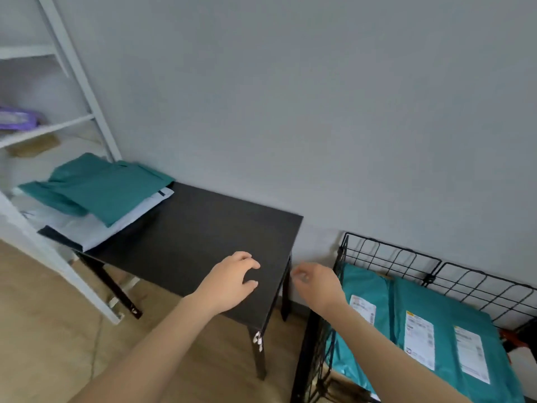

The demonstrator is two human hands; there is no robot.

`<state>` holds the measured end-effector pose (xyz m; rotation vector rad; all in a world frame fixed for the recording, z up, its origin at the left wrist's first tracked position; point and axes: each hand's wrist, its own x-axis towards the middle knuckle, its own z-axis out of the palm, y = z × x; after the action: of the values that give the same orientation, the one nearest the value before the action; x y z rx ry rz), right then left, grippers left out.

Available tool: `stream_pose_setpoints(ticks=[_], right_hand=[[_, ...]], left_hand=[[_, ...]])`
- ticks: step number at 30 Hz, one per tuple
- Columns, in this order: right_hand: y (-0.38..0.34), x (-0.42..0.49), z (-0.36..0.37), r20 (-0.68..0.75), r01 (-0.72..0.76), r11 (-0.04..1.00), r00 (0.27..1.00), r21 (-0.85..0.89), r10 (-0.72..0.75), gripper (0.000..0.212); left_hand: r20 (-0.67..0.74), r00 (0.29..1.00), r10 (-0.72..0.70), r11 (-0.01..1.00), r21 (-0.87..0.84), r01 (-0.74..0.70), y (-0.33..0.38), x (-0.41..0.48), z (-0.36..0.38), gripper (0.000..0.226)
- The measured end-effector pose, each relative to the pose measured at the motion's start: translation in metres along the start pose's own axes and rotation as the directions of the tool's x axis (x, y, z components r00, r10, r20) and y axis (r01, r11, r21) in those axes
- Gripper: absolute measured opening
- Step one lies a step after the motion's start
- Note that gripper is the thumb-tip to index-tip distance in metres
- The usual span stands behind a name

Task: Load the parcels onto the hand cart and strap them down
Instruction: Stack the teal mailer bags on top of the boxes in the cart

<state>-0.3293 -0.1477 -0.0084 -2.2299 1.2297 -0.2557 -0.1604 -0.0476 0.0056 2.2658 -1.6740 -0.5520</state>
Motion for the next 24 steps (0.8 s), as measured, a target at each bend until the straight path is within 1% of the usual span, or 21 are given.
stream_pose_setpoints(ticks=[3,7,10,16,19,22,24], right_hand=[[-0.04,0.014,0.017,0.049,0.081,0.997,0.996,-0.008,-0.08,0.026],[-0.085,0.039,0.04,0.074,0.164,0.986,0.984,-0.02,-0.162,0.025],[-0.115,0.064,0.057,0.111,0.202,0.979,0.974,-0.02,-0.199,0.024],[-0.171,0.131,0.1,0.183,0.234,0.972,0.955,0.016,-0.233,0.025],[-0.199,0.173,0.119,0.219,0.226,0.974,0.949,0.023,-0.225,0.024],[-0.228,0.216,0.132,0.248,0.214,0.977,0.946,0.016,-0.211,0.025],[-0.247,0.244,0.142,0.262,0.2,0.979,0.944,0.027,-0.2,0.025]], left_hand=[[-0.064,0.995,-0.077,0.997,-0.032,0.075,-0.037,-0.011,-0.021,0.037],[-0.132,0.975,-0.18,0.981,-0.1,0.167,-0.079,-0.016,-0.042,0.036],[-0.157,0.961,-0.229,0.97,-0.122,0.211,-0.11,-0.016,-0.057,0.036],[-0.196,0.931,-0.308,0.95,-0.123,0.288,-0.191,0.004,-0.09,0.037],[-0.215,0.914,-0.343,0.938,-0.138,0.319,-0.23,0.023,-0.114,0.037],[-0.22,0.907,-0.358,0.933,-0.114,0.341,-0.27,0.039,-0.141,0.036],[-0.27,0.886,-0.377,0.926,-0.13,0.355,-0.296,0.051,-0.159,0.033]])
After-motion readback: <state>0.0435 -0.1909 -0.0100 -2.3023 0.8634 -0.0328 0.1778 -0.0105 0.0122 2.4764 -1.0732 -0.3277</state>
